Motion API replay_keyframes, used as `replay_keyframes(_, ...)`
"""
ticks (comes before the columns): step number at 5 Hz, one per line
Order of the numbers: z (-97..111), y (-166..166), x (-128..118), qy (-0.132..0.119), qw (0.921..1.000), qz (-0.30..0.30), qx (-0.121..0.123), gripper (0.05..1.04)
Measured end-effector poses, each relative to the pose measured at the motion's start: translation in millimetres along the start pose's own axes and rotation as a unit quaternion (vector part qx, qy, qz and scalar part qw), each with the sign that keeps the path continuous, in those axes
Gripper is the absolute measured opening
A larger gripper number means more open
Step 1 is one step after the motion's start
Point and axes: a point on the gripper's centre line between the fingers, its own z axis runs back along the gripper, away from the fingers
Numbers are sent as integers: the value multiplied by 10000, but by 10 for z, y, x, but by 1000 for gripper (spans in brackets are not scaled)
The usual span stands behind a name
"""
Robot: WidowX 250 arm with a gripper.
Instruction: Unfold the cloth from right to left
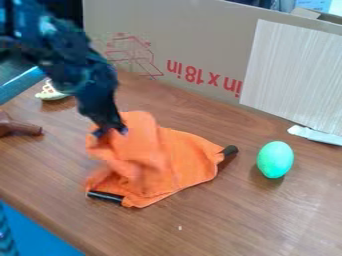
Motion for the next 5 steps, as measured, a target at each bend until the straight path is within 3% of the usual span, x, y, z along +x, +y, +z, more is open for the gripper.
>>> replay_keyframes(2,83,352,-167,-193,9996,197,-12,50)
replay_keyframes(5,-41,927,-415,-231,9997,76,-56,50)
